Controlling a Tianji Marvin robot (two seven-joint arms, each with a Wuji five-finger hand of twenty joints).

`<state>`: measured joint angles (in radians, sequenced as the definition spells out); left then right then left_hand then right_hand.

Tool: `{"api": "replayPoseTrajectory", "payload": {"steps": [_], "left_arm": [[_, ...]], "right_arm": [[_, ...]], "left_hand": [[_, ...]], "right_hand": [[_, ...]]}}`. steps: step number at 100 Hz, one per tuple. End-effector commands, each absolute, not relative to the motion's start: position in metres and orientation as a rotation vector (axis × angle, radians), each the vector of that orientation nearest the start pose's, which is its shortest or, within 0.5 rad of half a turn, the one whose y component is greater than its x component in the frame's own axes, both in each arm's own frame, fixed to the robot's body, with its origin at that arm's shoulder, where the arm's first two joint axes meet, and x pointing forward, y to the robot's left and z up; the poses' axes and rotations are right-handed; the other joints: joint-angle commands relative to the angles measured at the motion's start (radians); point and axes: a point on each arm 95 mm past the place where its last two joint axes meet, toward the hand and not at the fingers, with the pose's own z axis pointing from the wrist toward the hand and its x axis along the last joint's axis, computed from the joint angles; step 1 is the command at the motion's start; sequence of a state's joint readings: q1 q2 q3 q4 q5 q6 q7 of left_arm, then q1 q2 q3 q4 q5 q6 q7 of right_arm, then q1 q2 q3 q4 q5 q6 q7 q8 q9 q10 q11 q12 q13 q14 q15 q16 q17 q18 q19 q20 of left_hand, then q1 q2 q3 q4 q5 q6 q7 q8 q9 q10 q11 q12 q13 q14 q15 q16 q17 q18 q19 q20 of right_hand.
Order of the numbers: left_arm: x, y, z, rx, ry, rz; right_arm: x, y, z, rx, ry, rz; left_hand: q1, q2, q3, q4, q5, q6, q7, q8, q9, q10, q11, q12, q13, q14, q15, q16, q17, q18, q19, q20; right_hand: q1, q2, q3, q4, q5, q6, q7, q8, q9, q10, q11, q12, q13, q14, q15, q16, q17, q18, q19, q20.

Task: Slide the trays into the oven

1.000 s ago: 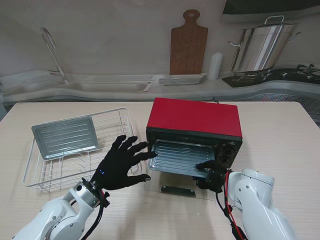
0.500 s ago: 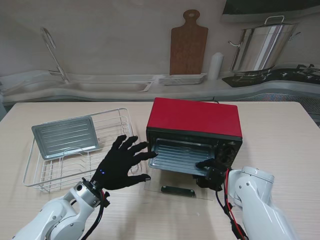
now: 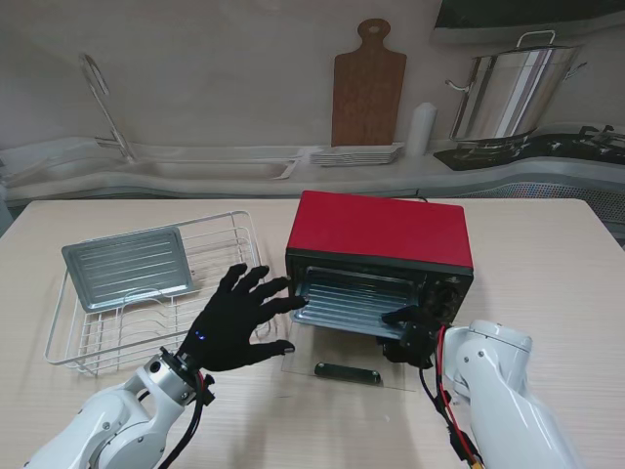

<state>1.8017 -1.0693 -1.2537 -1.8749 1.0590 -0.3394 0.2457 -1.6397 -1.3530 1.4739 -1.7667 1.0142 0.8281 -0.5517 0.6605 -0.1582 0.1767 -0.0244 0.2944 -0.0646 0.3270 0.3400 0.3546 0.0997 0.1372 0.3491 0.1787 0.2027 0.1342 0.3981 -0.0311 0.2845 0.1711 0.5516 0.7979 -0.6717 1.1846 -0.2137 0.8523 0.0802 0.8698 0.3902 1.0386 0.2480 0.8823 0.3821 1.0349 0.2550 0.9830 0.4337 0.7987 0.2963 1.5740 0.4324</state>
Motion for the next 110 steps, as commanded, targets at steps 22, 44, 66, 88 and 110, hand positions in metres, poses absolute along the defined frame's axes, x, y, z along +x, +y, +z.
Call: {"api": "replayPoseTrajectory", "payload": {"steps": [22,44,66,88,110], "left_arm": [[0.3129,-0.0508,-0.2779,-0.832,1.515,-1.957],[0.3126,-0.0504,-0.2776,-0.832,1.516,-1.954],[0.3128,-0.0501,-0.2775,-0.831,1.516,-1.954],[0.3128,-0.0495,-0.2775,-0.832,1.513,-1.955],[0.3129,-0.0493,-0.2775,-0.831,1.513,-1.955]], "right_arm": [[0.3735,0.0022,-0.3369,-2.623,0.462,-0.923],[0.3741,0.0024,-0.3371,-2.621,0.465,-0.929],[0.3739,0.0019,-0.3379,-2.618,0.465,-0.935],[0.3731,0.0003,-0.3387,-2.616,0.467,-0.94],[0.3714,-0.0021,-0.3396,-2.608,0.466,-0.945]], "left_hand": [[-0.007,0.037,-0.031,0.021,-0.017,-0.027,-0.016,0.008,-0.017,-0.026,-0.017,-0.025,-0.017,-0.025,-0.027,-0.017,-0.013,-0.024,-0.042,-0.015],[-0.007,0.038,-0.031,0.021,-0.018,-0.028,-0.016,0.008,-0.019,-0.027,-0.018,-0.025,-0.017,-0.026,-0.026,-0.016,-0.013,-0.024,-0.042,-0.015],[-0.006,0.037,-0.031,0.022,-0.019,-0.027,-0.016,0.008,-0.018,-0.025,-0.017,-0.025,-0.018,-0.025,-0.027,-0.017,-0.012,-0.024,-0.041,-0.015],[-0.006,0.037,-0.031,0.022,-0.017,-0.028,-0.015,0.009,-0.019,-0.026,-0.018,-0.025,-0.017,-0.026,-0.026,-0.017,-0.013,-0.024,-0.042,-0.015],[-0.007,0.038,-0.031,0.021,-0.019,-0.026,-0.016,0.009,-0.02,-0.025,-0.018,-0.025,-0.017,-0.025,-0.026,-0.017,-0.013,-0.024,-0.042,-0.016]], "right_hand": [[0.052,0.04,-0.01,0.015,0.003,-0.066,0.098,-0.018,-0.012,0.018,0.034,0.015,0.024,0.034,0.04,0.021,0.011,-0.046,0.048,0.017],[0.029,0.038,-0.074,0.022,-0.036,-0.049,0.113,-0.056,-0.041,0.023,0.025,0.0,-0.009,0.041,0.021,0.014,-0.019,-0.046,0.037,0.024],[-0.082,-0.041,-0.034,0.021,-0.092,-0.018,0.096,-0.084,-0.106,0.026,0.017,-0.013,-0.07,0.04,-0.032,0.005,-0.074,-0.042,0.001,0.034],[-0.165,-0.07,0.002,0.024,-0.109,0.003,0.06,-0.099,-0.149,0.026,0.017,-0.001,-0.105,0.041,-0.06,0.006,-0.101,-0.045,-0.011,0.044],[-0.184,-0.08,0.037,0.042,-0.109,0.008,0.03,-0.083,-0.164,0.028,0.017,0.019,-0.113,0.044,-0.059,0.014,-0.11,-0.043,-0.01,0.056]]}}
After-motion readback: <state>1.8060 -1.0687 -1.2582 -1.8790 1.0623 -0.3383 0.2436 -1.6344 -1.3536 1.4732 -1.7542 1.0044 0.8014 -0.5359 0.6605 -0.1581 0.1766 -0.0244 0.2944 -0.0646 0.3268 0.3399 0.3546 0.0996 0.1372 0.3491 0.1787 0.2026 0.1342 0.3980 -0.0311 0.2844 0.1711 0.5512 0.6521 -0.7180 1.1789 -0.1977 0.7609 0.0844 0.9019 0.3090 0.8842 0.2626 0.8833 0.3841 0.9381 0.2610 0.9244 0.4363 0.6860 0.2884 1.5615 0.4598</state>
